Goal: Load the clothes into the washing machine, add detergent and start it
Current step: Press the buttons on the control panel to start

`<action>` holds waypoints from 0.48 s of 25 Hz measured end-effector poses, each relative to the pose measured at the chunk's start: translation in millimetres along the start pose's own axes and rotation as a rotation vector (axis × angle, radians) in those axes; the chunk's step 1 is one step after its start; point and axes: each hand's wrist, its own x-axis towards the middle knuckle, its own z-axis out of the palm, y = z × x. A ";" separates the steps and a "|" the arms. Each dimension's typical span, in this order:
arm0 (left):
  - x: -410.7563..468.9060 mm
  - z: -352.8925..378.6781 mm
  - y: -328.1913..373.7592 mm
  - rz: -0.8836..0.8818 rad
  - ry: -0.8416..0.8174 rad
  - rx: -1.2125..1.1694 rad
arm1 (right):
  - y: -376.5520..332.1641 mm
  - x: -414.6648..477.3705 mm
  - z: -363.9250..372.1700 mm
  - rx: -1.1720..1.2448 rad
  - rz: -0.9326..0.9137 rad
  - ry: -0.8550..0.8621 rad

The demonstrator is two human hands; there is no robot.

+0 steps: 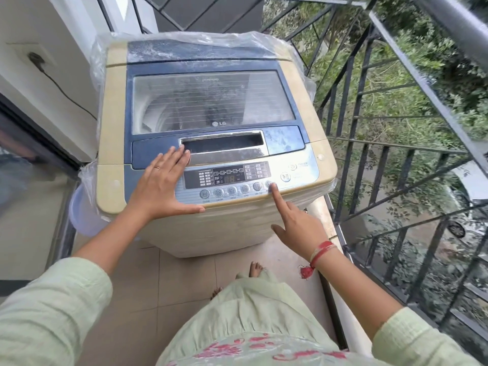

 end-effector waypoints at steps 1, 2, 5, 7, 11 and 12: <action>0.5 0.4 -0.2 -0.001 -0.001 -0.001 | 2.3 1.0 -0.9 -0.004 0.004 0.006; 1.1 0.7 -0.6 -0.001 -0.002 0.000 | 2.9 1.5 -1.8 -0.001 0.002 0.015; 3.0 0.6 -2.0 -0.005 -0.007 0.004 | -4.0 2.0 -1.7 -0.012 -0.027 0.024; 4.2 0.1 -2.8 -0.005 -0.011 0.003 | -10.7 5.1 -1.2 -0.042 -0.050 0.007; 6.2 -0.5 -4.1 -0.001 -0.016 0.012 | -14.2 18.1 -1.3 -0.073 -0.055 0.001; 6.5 -0.6 -4.7 -0.002 -0.016 0.015 | -14.6 20.0 -2.2 -0.079 -0.055 -0.005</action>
